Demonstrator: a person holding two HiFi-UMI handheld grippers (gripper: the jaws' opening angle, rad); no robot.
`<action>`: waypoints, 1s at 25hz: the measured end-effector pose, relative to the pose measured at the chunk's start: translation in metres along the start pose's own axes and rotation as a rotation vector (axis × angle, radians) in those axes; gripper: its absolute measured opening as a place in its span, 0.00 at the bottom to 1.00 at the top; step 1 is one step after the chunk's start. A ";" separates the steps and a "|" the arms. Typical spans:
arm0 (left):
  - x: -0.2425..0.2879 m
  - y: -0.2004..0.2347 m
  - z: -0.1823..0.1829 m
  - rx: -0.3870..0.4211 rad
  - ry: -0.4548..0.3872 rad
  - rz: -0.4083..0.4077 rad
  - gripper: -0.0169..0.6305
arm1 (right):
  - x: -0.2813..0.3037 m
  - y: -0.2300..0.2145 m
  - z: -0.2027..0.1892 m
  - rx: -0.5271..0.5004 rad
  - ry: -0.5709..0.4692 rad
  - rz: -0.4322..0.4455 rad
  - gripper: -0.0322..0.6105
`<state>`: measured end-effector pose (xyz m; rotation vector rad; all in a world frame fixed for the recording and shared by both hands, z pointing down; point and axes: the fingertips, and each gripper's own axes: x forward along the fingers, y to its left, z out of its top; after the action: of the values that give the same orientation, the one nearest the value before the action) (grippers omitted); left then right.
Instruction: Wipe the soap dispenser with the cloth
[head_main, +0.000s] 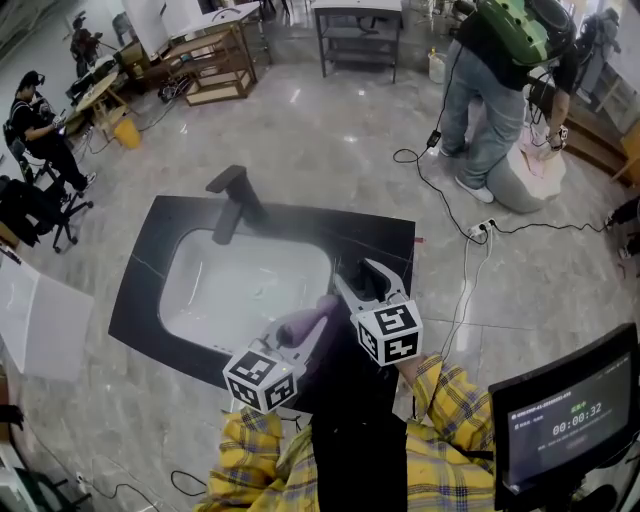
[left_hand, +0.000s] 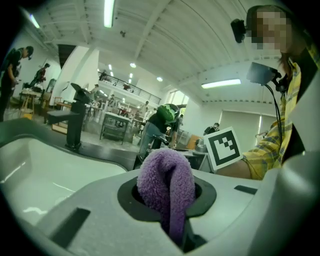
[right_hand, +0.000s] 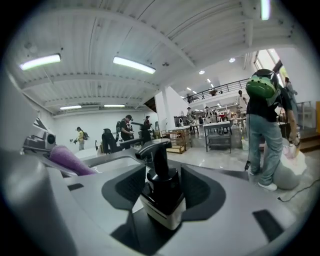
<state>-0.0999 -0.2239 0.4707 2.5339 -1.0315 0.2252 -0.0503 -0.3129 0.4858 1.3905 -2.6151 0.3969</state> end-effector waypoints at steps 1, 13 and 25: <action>0.001 -0.002 0.001 0.043 0.013 -0.009 0.09 | -0.005 -0.001 0.004 0.009 -0.025 0.021 0.36; 0.035 -0.034 0.019 0.616 0.138 -0.141 0.09 | -0.062 -0.053 0.002 0.122 -0.124 -0.032 0.39; 0.066 -0.037 -0.014 0.732 0.236 -0.226 0.09 | -0.093 -0.072 -0.009 0.154 -0.109 -0.093 0.39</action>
<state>-0.0272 -0.2359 0.4912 3.1170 -0.6282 0.9591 0.0613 -0.2754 0.4826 1.6188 -2.6405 0.5342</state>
